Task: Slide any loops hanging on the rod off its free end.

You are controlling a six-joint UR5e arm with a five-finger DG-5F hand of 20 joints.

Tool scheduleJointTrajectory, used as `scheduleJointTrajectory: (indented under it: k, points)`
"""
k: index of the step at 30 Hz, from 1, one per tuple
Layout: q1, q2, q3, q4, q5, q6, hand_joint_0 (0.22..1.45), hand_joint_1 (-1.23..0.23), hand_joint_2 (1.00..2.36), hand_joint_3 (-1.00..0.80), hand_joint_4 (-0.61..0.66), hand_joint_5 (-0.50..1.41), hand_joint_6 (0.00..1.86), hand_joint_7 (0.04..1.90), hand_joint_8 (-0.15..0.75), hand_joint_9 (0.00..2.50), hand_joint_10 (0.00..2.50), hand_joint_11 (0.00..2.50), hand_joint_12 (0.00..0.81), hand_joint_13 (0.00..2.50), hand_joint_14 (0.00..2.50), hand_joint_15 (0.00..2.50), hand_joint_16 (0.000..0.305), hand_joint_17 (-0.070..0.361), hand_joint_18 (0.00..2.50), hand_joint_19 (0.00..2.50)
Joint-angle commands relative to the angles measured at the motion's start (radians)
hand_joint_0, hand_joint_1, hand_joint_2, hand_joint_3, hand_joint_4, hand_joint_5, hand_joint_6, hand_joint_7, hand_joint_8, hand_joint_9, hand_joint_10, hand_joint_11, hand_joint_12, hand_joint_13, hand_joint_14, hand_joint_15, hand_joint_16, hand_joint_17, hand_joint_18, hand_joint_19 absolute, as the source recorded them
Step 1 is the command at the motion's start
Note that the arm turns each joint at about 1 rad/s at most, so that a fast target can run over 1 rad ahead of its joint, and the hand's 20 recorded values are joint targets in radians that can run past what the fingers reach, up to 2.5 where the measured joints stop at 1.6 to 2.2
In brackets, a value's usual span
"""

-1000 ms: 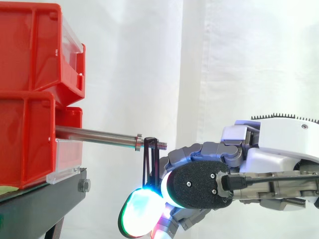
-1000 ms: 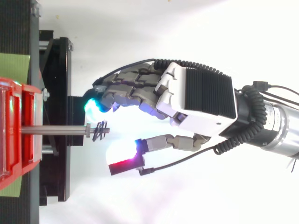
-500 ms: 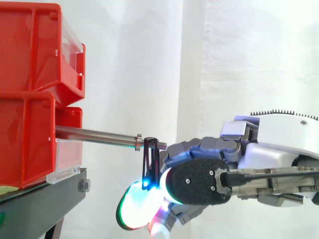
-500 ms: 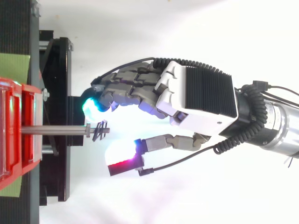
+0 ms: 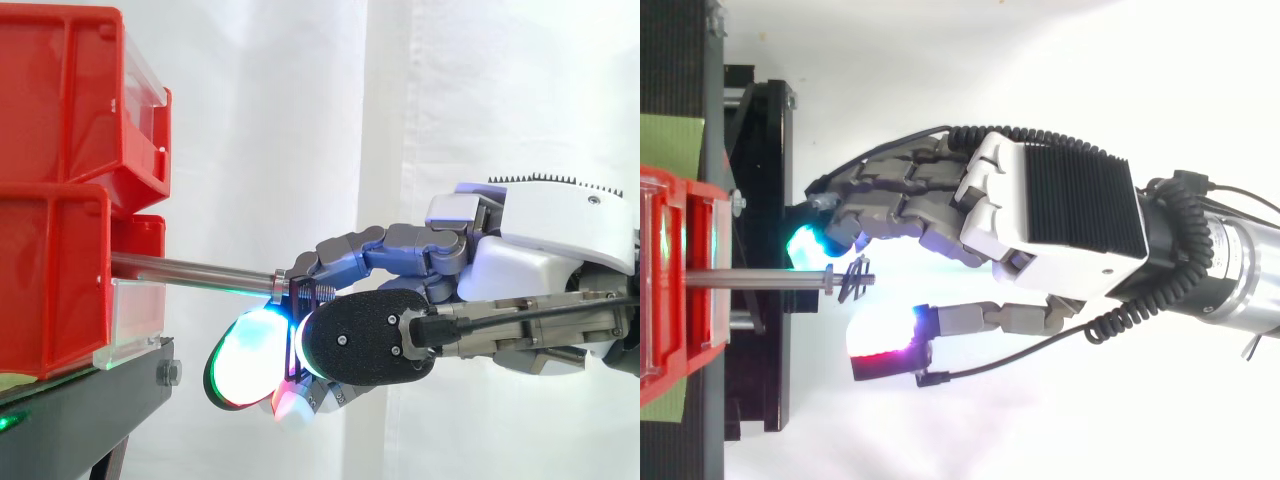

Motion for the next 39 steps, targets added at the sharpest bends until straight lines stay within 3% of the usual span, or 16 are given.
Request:
scheduleJointTrajectory:
  k: [1,6,16,24,31,39]
  points:
    - [-0.001,0.003,0.001,-0.004,-0.001,0.000,0.62,-0.69,1.02,-0.22,0.22,-0.20,0.83,0.74,0.285,0.68,0.02,0.59,0.377,0.56,0.01,0.25,0.051,0.116,0.57,0.28]
    - [-0.002,0.013,0.001,-0.007,-0.001,-0.003,0.62,-0.70,1.02,-0.24,0.22,-0.20,0.85,0.72,0.281,0.68,0.02,0.59,0.376,0.56,0.01,0.25,0.051,0.115,0.58,0.29]
    - [-0.009,0.031,0.001,-0.070,-0.002,0.000,0.63,-0.75,1.01,-0.30,0.22,-0.20,0.87,0.70,0.283,0.67,0.02,0.61,0.377,0.57,0.01,0.26,0.051,0.115,0.60,0.29]
    - [-0.013,0.042,0.001,-0.096,-0.022,0.000,0.63,-0.78,1.01,-0.31,0.21,-0.20,0.90,0.67,0.281,0.68,0.02,0.62,0.376,0.58,0.01,0.26,0.051,0.115,0.61,0.29]
    - [-0.022,0.055,0.001,-0.148,-0.030,0.000,0.59,-0.76,1.02,-0.21,0.17,-0.20,0.92,0.65,0.280,0.69,0.02,0.63,0.378,0.58,0.01,0.27,0.051,0.116,0.61,0.30]
    - [-0.024,0.055,0.001,-0.151,-0.033,0.000,0.60,-0.76,1.02,-0.03,0.07,-0.19,0.96,0.64,0.303,0.73,0.02,0.66,0.396,0.61,0.01,0.30,0.056,0.126,0.65,0.29]
